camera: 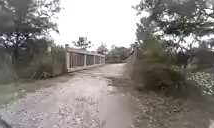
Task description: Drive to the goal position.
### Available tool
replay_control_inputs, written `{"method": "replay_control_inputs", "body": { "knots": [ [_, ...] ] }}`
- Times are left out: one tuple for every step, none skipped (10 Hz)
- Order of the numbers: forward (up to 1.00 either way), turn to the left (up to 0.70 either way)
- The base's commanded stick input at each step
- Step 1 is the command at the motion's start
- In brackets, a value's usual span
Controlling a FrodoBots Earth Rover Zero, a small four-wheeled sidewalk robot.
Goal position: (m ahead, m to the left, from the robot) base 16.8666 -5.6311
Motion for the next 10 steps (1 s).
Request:
{"method": "replay_control_inputs", "body": {
  "knots": [
    [0.7, 0.0],
    [0.7, 0.0],
    [0.7, 0.0],
    [0.7, 0.0],
    [0.7, 0.0],
    [0.7, 0.0],
    [0.7, 0.0],
    [0.7, 0.0],
    [0.7, 0.0],
    [0.7, 0.0]
  ]
}}
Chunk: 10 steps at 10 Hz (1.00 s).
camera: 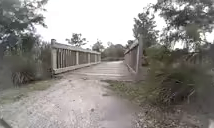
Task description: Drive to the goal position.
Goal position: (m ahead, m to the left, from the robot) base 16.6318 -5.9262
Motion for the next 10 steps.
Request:
{"method": "replay_control_inputs", "body": {
  "knots": [
    [0.7, 0.0],
    [0.7, 0.04],
    [0.7, 0.35],
    [0.7, 0.35],
    [0.7, 0.35],
    [0.7, 0.35],
    [0.7, 0.26],
    [0.7, 0.0],
    [0.7, 0.0],
    [0.7, 0.0]
  ]
}}
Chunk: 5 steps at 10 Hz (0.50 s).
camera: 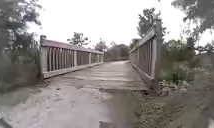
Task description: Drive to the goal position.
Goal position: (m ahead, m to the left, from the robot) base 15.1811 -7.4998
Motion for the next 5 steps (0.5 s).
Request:
{"method": "replay_control_inputs", "body": {
  "knots": [
    [0.7, 0.0],
    [0.7, 0.0],
    [0.7, 0.0],
    [0.7, 0.0],
    [0.7, 0.0]
  ]
}}
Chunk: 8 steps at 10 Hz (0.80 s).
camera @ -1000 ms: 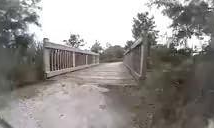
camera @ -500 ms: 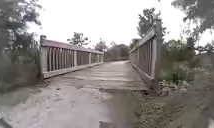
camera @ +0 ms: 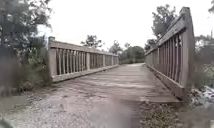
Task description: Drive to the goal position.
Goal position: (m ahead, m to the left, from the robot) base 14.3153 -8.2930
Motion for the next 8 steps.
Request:
{"method": "replay_control_inputs", "body": {
  "knots": [
    [0.7, 0.0],
    [0.7, 0.0],
    [0.7, 0.0],
    [0.7, 0.0],
    [0.7, 0.0],
    [0.7, 0.0],
    [0.7, 0.0],
    [0.7, 0.0]
  ]
}}
